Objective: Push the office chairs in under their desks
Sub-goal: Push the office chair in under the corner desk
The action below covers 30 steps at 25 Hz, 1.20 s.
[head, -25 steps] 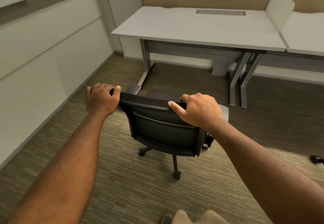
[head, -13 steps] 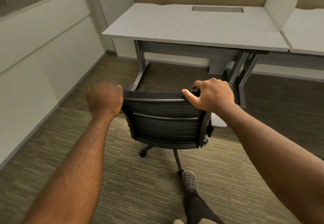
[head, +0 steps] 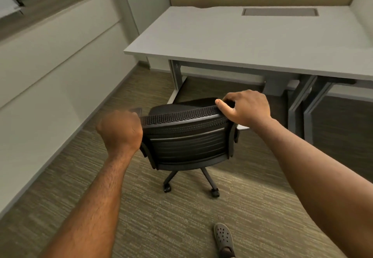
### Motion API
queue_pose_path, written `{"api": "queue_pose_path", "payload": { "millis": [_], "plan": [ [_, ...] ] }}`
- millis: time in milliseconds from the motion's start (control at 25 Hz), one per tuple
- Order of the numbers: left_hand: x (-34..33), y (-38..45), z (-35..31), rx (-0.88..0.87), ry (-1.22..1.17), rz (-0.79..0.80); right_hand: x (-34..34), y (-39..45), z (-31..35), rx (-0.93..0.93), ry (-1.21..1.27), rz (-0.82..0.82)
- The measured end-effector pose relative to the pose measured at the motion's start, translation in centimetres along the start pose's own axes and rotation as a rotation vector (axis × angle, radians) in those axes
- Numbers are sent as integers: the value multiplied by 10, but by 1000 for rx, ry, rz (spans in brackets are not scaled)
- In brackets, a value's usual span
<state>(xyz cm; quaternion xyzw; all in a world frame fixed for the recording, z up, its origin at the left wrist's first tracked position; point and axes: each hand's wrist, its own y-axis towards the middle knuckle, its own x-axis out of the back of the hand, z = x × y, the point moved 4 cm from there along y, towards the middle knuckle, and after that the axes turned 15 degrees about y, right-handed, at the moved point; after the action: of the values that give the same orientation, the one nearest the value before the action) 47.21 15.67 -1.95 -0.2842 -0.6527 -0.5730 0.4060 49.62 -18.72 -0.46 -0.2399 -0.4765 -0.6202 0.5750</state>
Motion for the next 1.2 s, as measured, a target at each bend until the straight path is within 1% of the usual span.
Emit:
{"api": "queue_pose_path", "payload": {
  "millis": [280,400,520,680,800,920,1040,1200],
  "plan": [
    [-55,87,-12,62,84,60,-38,113,-29,106,59,29],
    [-77,115,-10,124,120,99,-52,149,-33,140,72,32],
    [-96,137,-10,223,104,149,-64,176,-40,141,65,41],
    [-110,151,-8,242,67,255,-76,198,-37,108,61,20],
    [-119,142,-12,166,92,353,-86,191,-37,66,53,73],
    [-119,128,-26,87,103,375,-95,167,-37,57,-8,155],
    [-114,118,-34,58,100,421,-95,145,-33,44,-8,237],
    [-104,97,-38,-38,119,517,-86,94,-35,-63,37,339]
  ]
}}
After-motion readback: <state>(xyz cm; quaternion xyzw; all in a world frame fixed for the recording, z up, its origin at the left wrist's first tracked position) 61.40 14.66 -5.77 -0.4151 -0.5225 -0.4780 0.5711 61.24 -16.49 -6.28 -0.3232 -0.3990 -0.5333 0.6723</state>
